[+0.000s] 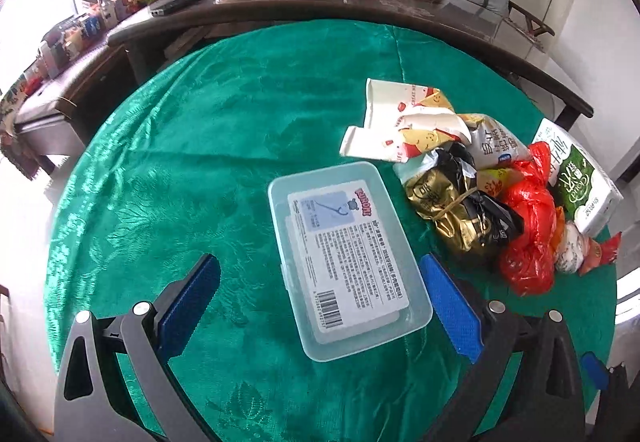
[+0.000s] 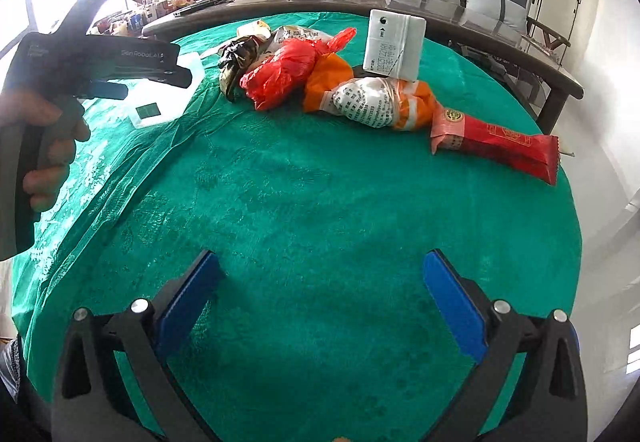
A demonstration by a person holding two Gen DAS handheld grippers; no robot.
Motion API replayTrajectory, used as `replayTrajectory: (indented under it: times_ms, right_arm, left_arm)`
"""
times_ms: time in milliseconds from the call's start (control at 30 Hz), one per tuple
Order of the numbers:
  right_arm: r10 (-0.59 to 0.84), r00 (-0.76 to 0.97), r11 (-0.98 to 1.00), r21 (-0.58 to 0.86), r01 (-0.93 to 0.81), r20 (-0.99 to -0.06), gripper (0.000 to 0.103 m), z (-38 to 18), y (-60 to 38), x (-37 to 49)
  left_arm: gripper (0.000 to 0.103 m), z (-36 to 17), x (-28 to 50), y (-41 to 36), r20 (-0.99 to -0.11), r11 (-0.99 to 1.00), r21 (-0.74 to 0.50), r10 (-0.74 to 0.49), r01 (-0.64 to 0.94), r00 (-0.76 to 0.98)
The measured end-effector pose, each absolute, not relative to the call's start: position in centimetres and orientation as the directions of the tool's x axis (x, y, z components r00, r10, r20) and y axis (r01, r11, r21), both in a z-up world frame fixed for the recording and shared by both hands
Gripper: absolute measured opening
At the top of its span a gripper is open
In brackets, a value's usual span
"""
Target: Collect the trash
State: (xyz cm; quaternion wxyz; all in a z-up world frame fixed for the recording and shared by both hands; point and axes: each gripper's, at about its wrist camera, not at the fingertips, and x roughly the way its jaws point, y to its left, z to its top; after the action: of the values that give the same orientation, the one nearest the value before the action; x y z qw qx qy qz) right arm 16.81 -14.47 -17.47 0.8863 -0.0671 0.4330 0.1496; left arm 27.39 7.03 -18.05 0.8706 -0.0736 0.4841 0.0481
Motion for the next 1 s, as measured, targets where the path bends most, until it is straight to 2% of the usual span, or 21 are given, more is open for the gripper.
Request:
replayTrajectory:
  times_ms: [200, 233, 367, 467, 700, 833, 867, 900, 1000]
  right_arm:
    - [0.215, 0.580, 0.950, 0.031, -0.310, -0.786, 0.098, -17.5, -14.8, 16.9]
    - [0.216, 0.580, 0.950, 0.033, -0.309, -0.786, 0.098, -17.5, -14.8, 16.9]
    - [0.217, 0.579, 0.951, 0.035, -0.308, -0.786, 0.098, -17.5, -14.7, 16.9]
    - [0.217, 0.579, 0.950, 0.035, -0.309, -0.786, 0.098, -17.5, -14.7, 17.0]
    - [0.245, 0.584, 0.952, 0.078, -0.296, -0.774, 0.098, -17.3, -15.5, 17.0]
    - [0.254, 0.597, 0.966, 0.167, -0.198, -0.761, 0.098, -16.9, -17.8, 17.7]
    - [0.240, 0.605, 0.971, 0.174, -0.167, -0.759, 0.098, -16.8, -18.5, 17.9]
    - [0.221, 0.615, 0.975, 0.177, -0.132, -0.757, 0.098, -16.6, -19.2, 18.3]
    - [0.174, 0.622, 0.976, 0.218, -0.006, -0.763, 0.098, -16.0, -21.5, 19.8]
  left_arm:
    - [0.097, -19.1, 28.1, 6.6, -0.847, 0.985, -0.108, -0.020, -0.136, 0.531]
    - [0.095, -19.1, 28.0, 6.5, -0.842, 0.986, -0.107, -0.023, -0.125, 0.538]
    - [0.076, -18.8, 27.5, 6.1, -0.832, 0.992, -0.101, -0.044, -0.073, 0.553]
    - [0.073, -18.7, 26.9, 5.9, -0.823, 0.995, -0.092, -0.050, -0.047, 0.566]
    - [0.072, -18.4, 24.6, 5.8, -0.816, 0.994, -0.101, -0.106, 0.041, 0.569]
    - [0.073, -18.7, 23.6, 5.7, -0.811, 0.992, -0.090, -0.125, 0.089, 0.572]
    - [0.075, -18.9, 23.5, 5.7, -0.812, 0.992, -0.085, -0.122, 0.091, 0.571]
    - [0.084, -19.2, 23.5, 5.7, -0.814, 0.993, -0.083, -0.119, 0.089, 0.569]
    - [0.091, -19.5, 23.3, 5.7, -0.804, 0.994, -0.073, -0.108, 0.084, 0.585]
